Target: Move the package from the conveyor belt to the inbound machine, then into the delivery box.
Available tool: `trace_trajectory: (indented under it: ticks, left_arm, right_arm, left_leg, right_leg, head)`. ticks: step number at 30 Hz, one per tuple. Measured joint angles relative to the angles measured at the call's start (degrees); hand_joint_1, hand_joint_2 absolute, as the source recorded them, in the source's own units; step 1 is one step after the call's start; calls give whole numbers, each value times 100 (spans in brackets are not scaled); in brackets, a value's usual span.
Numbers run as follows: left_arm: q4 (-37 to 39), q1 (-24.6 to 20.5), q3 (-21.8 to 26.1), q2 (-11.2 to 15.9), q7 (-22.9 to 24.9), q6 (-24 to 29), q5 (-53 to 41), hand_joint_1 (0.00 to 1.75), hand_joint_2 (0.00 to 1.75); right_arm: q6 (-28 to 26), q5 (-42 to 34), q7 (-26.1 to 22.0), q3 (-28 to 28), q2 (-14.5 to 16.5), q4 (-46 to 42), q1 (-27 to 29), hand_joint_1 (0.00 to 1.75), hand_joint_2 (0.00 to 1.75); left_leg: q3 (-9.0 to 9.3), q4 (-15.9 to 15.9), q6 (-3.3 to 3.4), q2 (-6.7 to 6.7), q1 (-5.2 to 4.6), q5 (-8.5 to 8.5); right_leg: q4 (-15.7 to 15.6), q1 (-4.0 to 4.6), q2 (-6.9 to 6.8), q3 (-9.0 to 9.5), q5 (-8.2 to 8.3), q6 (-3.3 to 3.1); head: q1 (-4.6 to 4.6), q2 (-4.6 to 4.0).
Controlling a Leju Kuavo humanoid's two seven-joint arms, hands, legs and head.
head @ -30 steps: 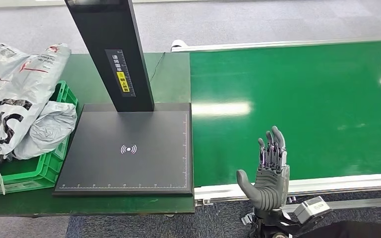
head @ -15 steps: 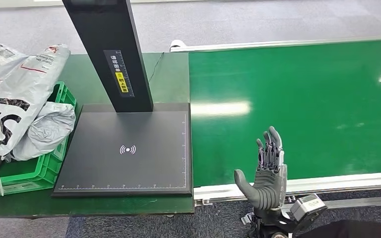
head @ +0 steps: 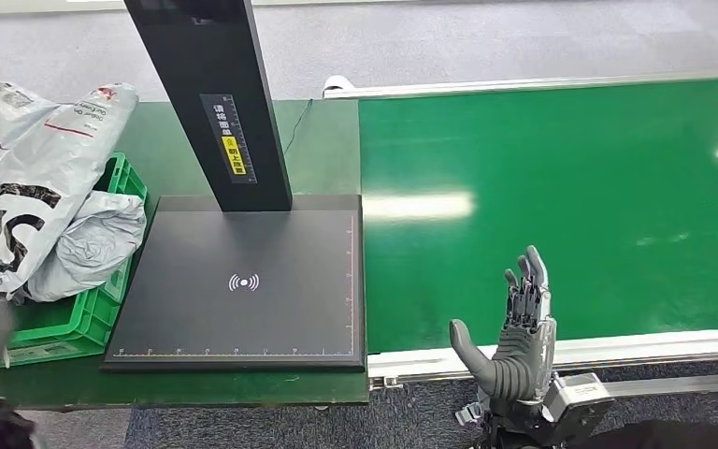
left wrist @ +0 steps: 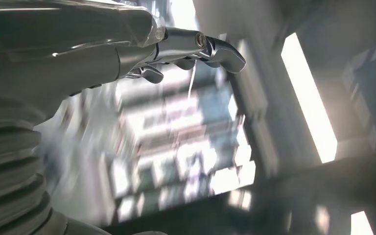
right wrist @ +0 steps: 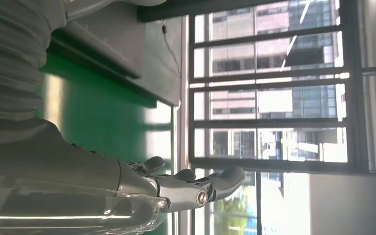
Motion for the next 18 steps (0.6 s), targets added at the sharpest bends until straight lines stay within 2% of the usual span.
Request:
trace_trajectory:
  ticks: [4,8,12,18]
  left_arm:
    - [268,429,-942,-341,17,-526,-296,0,175]
    - [660,499,-1541,-595,151,-1144,-517,0,175]
    - [1210,488,-1960,-872,240,-1592,-718,0,175]
    - [1740,488,-2196,-1085,256,-1672,-723,0,175]
  right_arm:
    - [-178,192,-8,2,0,24,-4,0,175]
    - [-248,345,53,52,0,135,-43,0,175]
    - [-264,463,151,156,-1,377,-119,0,175]
    - [-309,490,167,243,-4,603,-157,0,175]
  left_leg:
    - [0,0,-1,-3,2,-1]
    - [2,-1,-2,-8,5,0]
    - [3,-1,-2,-9,7,0]
    - [2,0,-1,-10,7,0]
  right_leg:
    - [1,1,-1,5,0,0]
    - [2,3,-8,10,0,-1]
    - [2,3,-9,12,1,-1]
    - [2,3,-10,12,0,0]
  head:
    - [-1,0]
    - [-1,-1]
    - [-1,0]
    - [-1,-1]
